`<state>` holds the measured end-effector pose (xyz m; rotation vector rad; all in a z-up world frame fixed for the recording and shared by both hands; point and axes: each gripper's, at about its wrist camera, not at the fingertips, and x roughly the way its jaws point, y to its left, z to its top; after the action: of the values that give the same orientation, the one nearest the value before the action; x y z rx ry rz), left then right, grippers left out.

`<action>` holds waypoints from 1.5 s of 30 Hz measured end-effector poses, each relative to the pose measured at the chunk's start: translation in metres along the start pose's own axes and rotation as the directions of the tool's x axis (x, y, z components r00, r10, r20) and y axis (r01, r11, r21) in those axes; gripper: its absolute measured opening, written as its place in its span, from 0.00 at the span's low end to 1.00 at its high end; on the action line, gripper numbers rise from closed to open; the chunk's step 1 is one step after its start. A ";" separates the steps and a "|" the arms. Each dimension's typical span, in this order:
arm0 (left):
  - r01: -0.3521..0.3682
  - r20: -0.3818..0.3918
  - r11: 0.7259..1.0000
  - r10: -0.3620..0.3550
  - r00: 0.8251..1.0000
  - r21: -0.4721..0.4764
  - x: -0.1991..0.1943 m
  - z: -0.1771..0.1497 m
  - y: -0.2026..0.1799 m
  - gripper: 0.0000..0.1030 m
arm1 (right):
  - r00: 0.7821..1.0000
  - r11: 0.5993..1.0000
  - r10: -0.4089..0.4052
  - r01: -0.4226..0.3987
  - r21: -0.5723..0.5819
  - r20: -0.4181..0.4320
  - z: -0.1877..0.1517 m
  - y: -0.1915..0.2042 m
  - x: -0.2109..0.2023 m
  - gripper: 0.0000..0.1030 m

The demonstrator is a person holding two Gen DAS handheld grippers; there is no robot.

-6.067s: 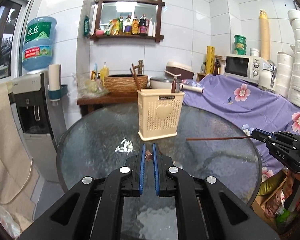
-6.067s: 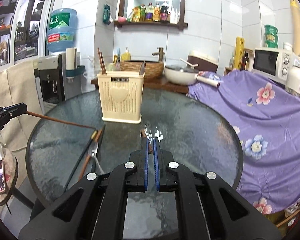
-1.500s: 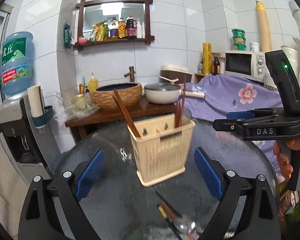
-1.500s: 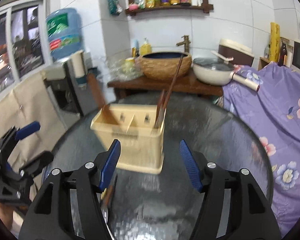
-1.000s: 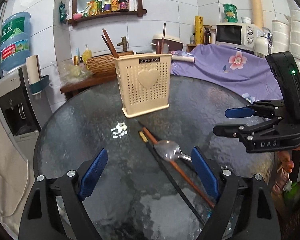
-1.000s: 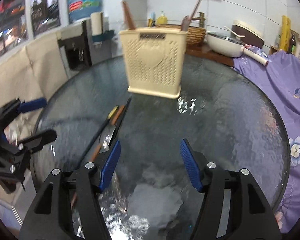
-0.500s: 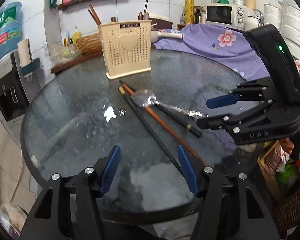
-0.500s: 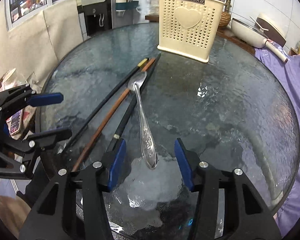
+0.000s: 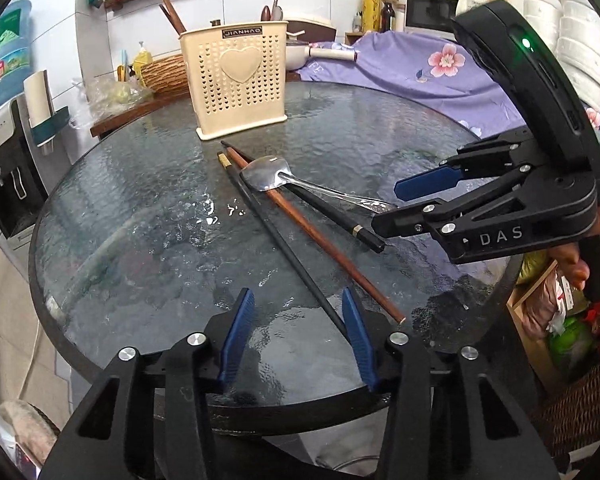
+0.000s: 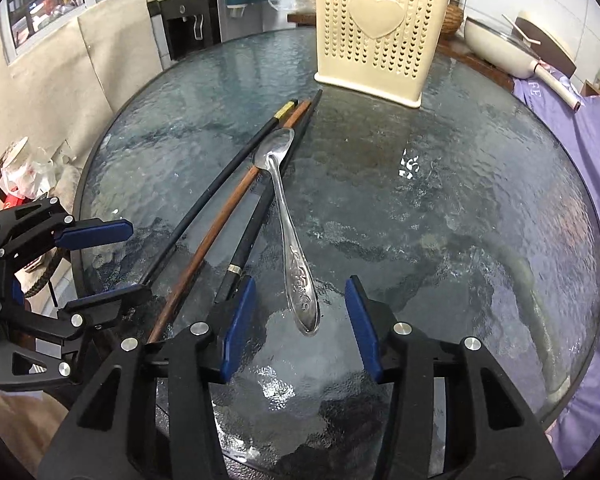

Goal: Organize utensils
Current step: 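Close left tool on the black chopstick while right tool closes on the metal spoon handle, then lift the metal spoon with right tool while left tool holds the black chopstick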

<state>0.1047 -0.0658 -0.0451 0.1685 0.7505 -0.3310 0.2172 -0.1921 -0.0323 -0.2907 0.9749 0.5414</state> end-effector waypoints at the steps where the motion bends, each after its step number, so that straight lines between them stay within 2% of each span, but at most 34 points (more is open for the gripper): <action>1: 0.000 -0.006 1.000 0.000 1.000 0.001 0.000 0.001 -0.001 0.40 | 1.000 1.000 0.000 0.000 -0.001 -0.013 0.001 0.001 0.000 0.45; 3: 0.002 -0.014 1.000 -0.002 1.000 0.002 0.001 0.002 -0.001 0.36 | 0.999 1.000 0.000 -0.001 -0.005 -0.036 0.003 0.002 0.001 0.44; 8: 0.010 -0.027 1.000 -0.009 1.000 0.024 0.003 0.006 -0.005 0.23 | 0.997 0.999 0.009 -0.012 -0.041 -0.075 0.007 0.011 0.000 0.28; 10: 0.012 -0.028 1.000 -0.012 1.000 0.018 0.003 0.006 -0.002 0.20 | 0.997 0.999 0.009 -0.013 -0.052 -0.079 0.007 0.014 -0.001 0.23; 12: 0.010 -0.028 1.000 -0.010 1.000 0.009 0.003 0.006 0.002 0.12 | 0.997 0.999 0.017 -0.021 -0.048 -0.074 0.006 0.015 -0.001 0.20; 14: 0.001 -0.030 1.000 0.000 1.000 0.001 0.002 0.005 0.008 0.11 | 0.998 0.999 0.017 -0.020 -0.039 -0.065 0.004 0.015 -0.002 0.15; 20: -0.036 -0.031 0.999 0.035 0.999 -0.032 -0.001 0.001 0.028 0.09 | 0.999 1.000 0.012 -0.012 0.003 -0.043 -0.005 0.005 -0.008 0.14; 28: -0.055 -0.017 0.997 0.055 0.998 -0.046 -0.002 0.000 0.033 0.09 | 1.000 1.000 -0.007 0.007 0.007 0.001 -0.017 0.003 -0.014 0.14; 34: -0.045 -0.006 0.996 0.045 0.999 -0.083 -0.003 -0.002 0.039 0.05 | 0.998 0.999 -0.007 0.005 0.040 0.056 -0.024 0.002 -0.017 0.13; 36: -0.027 -0.005 0.994 0.027 1.000 -0.101 -0.004 -0.002 0.042 0.05 | 0.997 0.998 -0.003 -0.001 0.056 0.071 -0.025 0.000 -0.018 0.05; 45: -0.019 0.005 0.992 0.020 1.000 -0.128 -0.009 -0.007 0.044 0.05 | 0.996 0.997 0.006 -0.013 0.074 0.093 -0.029 0.000 -0.020 0.04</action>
<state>0.1099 -0.0205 -0.0427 0.0543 0.7612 -0.2636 0.1886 -0.2119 -0.0309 -0.1921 0.9044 0.5217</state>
